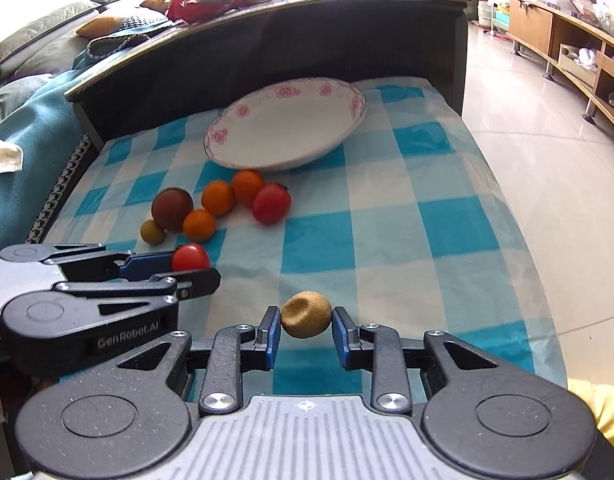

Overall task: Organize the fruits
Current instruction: 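Grasp a red tomato with the left tool while the right tool holds the kiwi, then carry tomato and kiwi into the white bowl and open both tools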

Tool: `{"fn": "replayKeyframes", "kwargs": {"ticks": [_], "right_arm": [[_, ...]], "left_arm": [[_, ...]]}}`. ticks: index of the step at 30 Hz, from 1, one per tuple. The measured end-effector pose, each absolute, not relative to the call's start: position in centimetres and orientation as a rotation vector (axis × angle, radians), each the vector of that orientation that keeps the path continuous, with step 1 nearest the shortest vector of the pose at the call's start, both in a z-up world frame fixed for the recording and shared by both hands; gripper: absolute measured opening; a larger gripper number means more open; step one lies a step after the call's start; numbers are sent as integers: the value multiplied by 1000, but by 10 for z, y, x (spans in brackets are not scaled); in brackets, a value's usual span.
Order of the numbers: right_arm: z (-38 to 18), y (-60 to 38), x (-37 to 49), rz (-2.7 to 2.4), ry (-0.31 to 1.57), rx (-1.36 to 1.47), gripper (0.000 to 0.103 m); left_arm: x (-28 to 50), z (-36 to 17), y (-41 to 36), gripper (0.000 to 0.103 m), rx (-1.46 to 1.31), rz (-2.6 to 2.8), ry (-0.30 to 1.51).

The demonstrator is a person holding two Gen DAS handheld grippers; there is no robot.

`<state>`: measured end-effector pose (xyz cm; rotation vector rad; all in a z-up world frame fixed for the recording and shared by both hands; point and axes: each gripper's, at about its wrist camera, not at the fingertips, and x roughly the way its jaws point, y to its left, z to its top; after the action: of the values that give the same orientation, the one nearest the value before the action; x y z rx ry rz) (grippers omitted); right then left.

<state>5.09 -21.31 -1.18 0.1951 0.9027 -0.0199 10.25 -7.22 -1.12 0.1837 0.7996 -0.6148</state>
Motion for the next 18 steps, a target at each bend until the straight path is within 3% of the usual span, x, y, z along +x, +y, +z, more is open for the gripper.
{"fn": "replayKeyframes", "kwargs": {"ticks": [18], "right_arm": [[3,-220,154,-3,836,134,23]], "left_arm": [[196,3,-91,38,185,-527,740]]}}
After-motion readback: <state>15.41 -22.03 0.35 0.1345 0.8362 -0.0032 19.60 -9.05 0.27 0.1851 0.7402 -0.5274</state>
